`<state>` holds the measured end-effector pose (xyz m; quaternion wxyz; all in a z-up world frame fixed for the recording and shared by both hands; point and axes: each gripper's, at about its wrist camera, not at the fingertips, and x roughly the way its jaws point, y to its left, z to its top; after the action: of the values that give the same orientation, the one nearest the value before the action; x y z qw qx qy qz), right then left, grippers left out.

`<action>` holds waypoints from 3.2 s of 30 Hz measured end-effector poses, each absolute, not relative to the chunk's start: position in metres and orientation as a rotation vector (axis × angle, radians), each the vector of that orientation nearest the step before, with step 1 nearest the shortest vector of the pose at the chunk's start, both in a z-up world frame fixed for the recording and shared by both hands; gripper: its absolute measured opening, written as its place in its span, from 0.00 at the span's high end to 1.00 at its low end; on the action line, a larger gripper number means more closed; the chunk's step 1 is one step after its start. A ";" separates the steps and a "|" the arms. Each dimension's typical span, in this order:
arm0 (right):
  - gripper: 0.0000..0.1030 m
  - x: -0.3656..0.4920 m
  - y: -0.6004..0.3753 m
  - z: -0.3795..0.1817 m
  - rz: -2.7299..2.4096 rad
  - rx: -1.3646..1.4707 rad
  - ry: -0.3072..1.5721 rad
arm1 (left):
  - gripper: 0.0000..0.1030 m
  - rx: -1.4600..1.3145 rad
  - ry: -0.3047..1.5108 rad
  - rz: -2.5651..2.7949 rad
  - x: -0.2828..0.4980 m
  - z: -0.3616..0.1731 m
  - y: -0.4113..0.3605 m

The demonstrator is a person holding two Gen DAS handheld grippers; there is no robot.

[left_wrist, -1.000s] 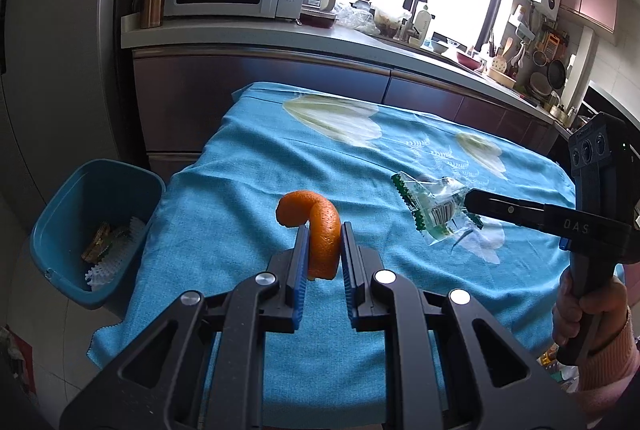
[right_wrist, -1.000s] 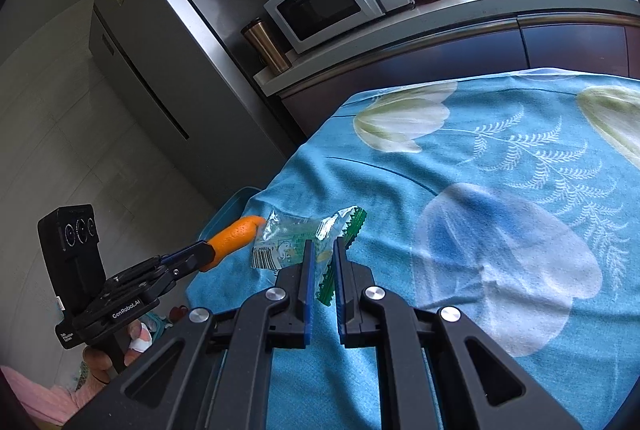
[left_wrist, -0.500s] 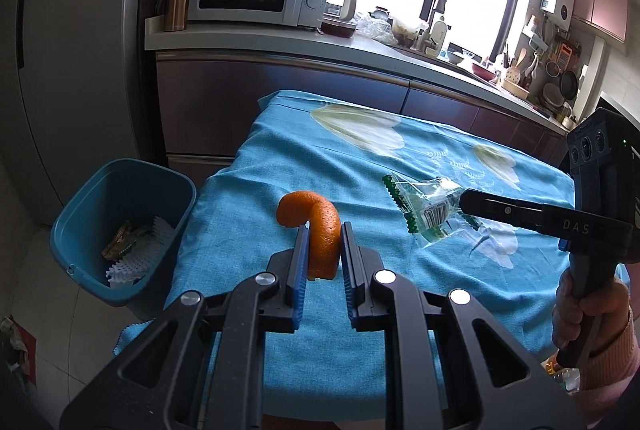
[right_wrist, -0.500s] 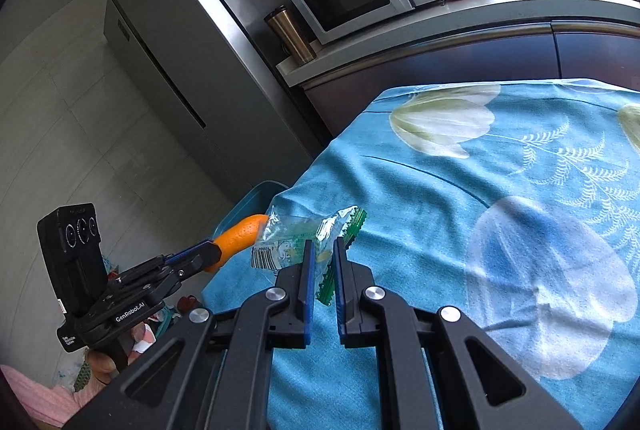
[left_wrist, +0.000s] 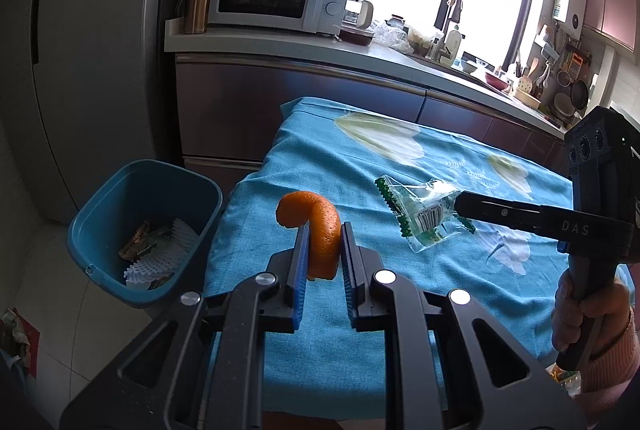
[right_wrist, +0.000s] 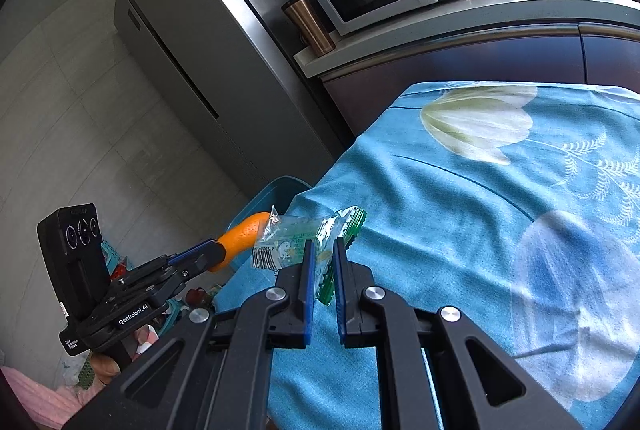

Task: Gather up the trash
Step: 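Lift the orange peel and clear packet and carry them over the teal bin, then lower both grippers into the bin and open them to drop the items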

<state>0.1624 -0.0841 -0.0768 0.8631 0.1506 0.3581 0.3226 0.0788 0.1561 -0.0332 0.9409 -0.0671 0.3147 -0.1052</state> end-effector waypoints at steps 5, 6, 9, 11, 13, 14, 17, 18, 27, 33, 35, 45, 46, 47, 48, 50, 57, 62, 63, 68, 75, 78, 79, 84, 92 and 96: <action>0.92 0.165 -0.077 -0.077 0.691 0.310 0.756 | 0.84 -0.140 0.637 -0.198 0.078 -0.032 0.162; 0.92 0.165 -0.076 -0.077 0.694 0.309 0.756 | 0.84 -0.141 0.636 -0.196 0.078 -0.032 0.162; 0.92 0.167 -0.072 -0.076 0.701 0.306 0.758 | 0.84 -0.144 0.635 -0.188 0.078 -0.031 0.166; 0.92 0.169 -0.068 -0.075 0.705 0.304 0.759 | 0.84 -0.145 0.633 -0.182 0.077 -0.031 0.167; 0.92 0.170 -0.065 -0.076 0.711 0.301 0.762 | 0.84 -0.147 0.633 -0.176 0.076 -0.031 0.170; 0.92 0.172 -0.063 -0.076 0.713 0.300 0.764 | 0.84 -0.148 0.633 -0.172 0.076 -0.031 0.172; 0.92 0.173 -0.058 -0.075 0.723 0.293 0.767 | 0.84 -0.152 0.633 -0.162 0.078 -0.032 0.177; 0.92 0.174 -0.056 -0.075 0.726 0.290 0.768 | 0.84 -0.153 0.633 -0.159 0.078 -0.032 0.178; 0.92 0.181 -0.043 -0.072 0.754 0.277 0.771 | 0.84 -0.154 0.627 -0.131 0.077 -0.030 0.187; 0.92 0.184 -0.038 -0.071 0.770 0.268 0.771 | 0.84 -0.153 0.623 -0.119 0.078 -0.029 0.191; 0.92 0.185 -0.037 -0.071 0.774 0.267 0.771 | 0.84 -0.153 0.622 -0.115 0.078 -0.029 0.193; 0.92 0.192 -0.027 -0.070 0.789 0.260 0.777 | 0.84 -0.156 0.617 -0.093 0.081 -0.028 0.200; 0.92 0.194 -0.026 -0.070 0.791 0.260 0.779 | 0.84 -0.157 0.617 -0.092 0.082 -0.028 0.201; 0.92 0.194 -0.026 -0.070 0.793 0.260 0.780 | 0.84 -0.156 0.616 -0.088 0.082 -0.028 0.202; 0.92 0.195 -0.025 -0.070 0.795 0.258 0.781 | 0.84 -0.156 0.615 -0.085 0.082 -0.028 0.203; 0.92 0.196 -0.023 -0.070 0.799 0.256 0.782 | 0.84 -0.157 0.613 -0.079 0.083 -0.027 0.205; 0.92 0.199 -0.017 -0.069 0.810 0.250 0.786 | 0.84 -0.163 0.608 -0.053 0.088 -0.028 0.215; 0.92 0.201 -0.012 -0.068 0.818 0.243 0.789 | 0.84 -0.167 0.606 -0.037 0.090 -0.028 0.223; 0.92 0.201 -0.011 -0.068 0.820 0.243 0.791 | 0.84 -0.168 0.606 -0.035 0.090 -0.028 0.223; 0.92 0.203 -0.007 -0.068 0.826 0.240 0.796 | 0.84 -0.169 0.603 -0.020 0.091 -0.028 0.229; 0.92 0.207 -0.001 -0.066 0.835 0.235 0.803 | 0.84 -0.168 0.600 -0.005 0.094 -0.026 0.231; 0.92 0.208 0.002 -0.065 0.838 0.228 0.803 | 0.84 -0.170 0.603 0.001 0.096 -0.028 0.233; 0.92 0.208 0.003 -0.065 0.839 0.226 0.803 | 0.84 -0.171 0.604 0.003 0.096 -0.028 0.234; 0.92 0.211 0.010 -0.065 0.843 0.216 0.808 | 0.84 -0.174 0.610 0.013 0.100 -0.029 0.237; 0.92 0.216 0.021 -0.068 0.850 0.212 0.825 | 0.84 -0.174 0.612 0.029 0.106 -0.031 0.242; 0.92 0.220 0.026 -0.070 0.852 0.216 0.836 | 0.84 -0.176 0.614 0.035 0.108 -0.033 0.244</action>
<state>0.2195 0.0258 -0.0697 0.8217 0.1016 0.3927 0.4003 0.1083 0.2440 -0.0327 0.9492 -0.0867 0.3020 0.0171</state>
